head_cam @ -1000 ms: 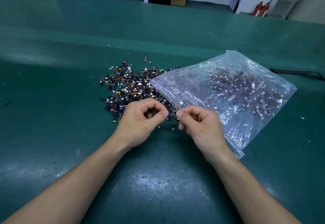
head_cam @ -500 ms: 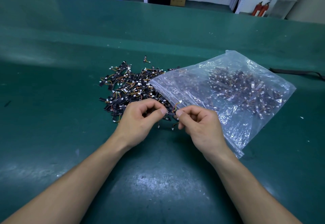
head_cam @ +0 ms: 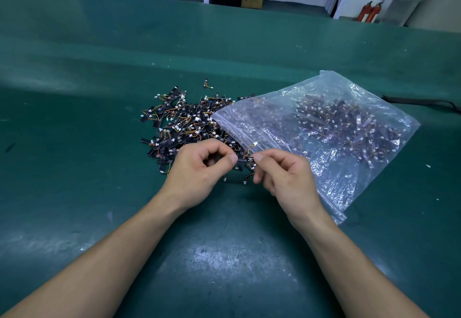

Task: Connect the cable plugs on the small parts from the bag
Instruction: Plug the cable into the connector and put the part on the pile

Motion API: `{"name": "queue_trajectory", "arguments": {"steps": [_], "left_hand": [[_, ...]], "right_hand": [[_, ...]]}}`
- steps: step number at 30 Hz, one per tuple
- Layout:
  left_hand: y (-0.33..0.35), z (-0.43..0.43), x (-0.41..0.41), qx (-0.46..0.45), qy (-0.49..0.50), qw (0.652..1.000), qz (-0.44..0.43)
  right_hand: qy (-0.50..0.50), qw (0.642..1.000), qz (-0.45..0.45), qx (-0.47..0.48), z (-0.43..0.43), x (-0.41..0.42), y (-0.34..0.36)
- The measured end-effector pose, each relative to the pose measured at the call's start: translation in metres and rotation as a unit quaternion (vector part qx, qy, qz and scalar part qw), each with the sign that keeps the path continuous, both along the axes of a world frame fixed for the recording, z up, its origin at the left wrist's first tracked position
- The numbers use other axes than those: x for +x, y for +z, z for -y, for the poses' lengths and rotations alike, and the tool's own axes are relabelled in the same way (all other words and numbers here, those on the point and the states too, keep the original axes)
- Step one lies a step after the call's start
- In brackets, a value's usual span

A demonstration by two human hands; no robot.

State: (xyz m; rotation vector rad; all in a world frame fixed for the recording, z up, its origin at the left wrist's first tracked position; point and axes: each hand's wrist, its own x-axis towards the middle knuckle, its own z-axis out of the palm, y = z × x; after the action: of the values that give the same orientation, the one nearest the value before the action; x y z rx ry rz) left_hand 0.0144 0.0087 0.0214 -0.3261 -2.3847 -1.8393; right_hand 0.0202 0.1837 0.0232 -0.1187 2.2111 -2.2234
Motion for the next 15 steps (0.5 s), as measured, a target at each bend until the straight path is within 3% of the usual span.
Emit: {"name": "queue_trajectory", "arguments": {"steps": [15], "left_hand": [[0.0009,0.0007,0.0018,0.005,-0.019,1.000,-0.004]], "right_hand": [[-0.003,0.999,-0.024,0.039,-0.0007,0.0011,-0.0019]]}}
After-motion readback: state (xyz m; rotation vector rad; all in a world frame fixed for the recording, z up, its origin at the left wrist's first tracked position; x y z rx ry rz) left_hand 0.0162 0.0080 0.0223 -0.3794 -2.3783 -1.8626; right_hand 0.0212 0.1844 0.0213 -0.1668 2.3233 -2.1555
